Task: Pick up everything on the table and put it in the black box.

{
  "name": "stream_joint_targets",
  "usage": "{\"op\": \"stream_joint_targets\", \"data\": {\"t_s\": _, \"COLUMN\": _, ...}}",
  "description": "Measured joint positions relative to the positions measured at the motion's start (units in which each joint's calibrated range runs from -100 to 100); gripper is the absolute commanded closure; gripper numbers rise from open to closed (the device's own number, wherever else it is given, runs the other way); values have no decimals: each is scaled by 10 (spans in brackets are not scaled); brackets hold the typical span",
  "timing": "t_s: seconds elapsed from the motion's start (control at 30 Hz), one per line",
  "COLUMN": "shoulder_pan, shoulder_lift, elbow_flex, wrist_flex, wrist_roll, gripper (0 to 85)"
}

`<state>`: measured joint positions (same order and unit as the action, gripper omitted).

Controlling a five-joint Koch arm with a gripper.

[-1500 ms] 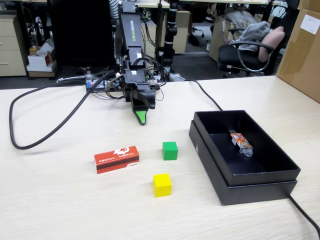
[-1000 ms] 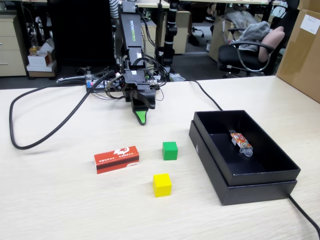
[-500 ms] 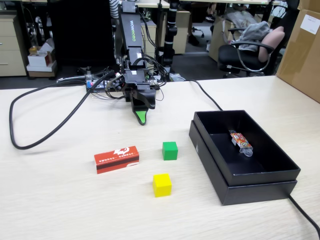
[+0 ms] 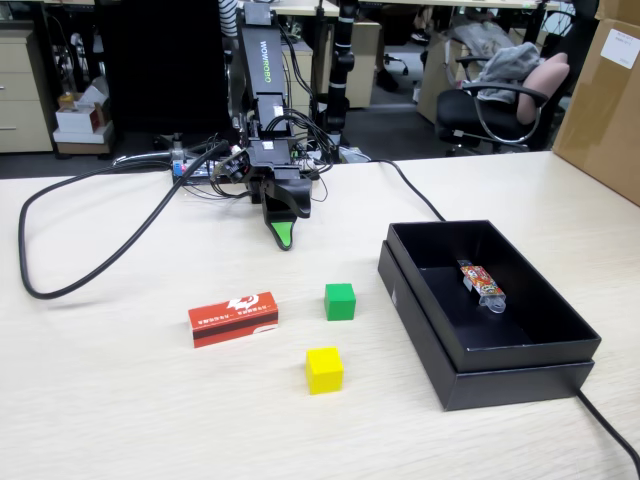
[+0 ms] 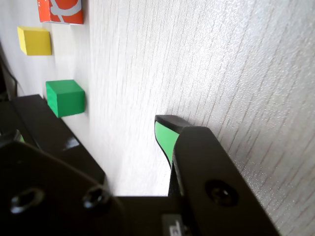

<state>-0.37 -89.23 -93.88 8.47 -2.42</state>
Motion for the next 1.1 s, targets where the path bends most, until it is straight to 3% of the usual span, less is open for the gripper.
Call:
{"op": "stream_joint_targets", "data": {"t_s": 0.97, "shoulder_pan": 6, "shoulder_lift": -25, "elbow_flex": -5, "wrist_flex": -1, "wrist_roll": 1, "gripper": 380}}
{"op": "stream_joint_targets", "data": {"t_s": 1.1, "shoulder_pan": 5, "shoulder_lift": -80, "elbow_flex": 30, "wrist_flex": -81, "wrist_roll": 8, "gripper": 370}}
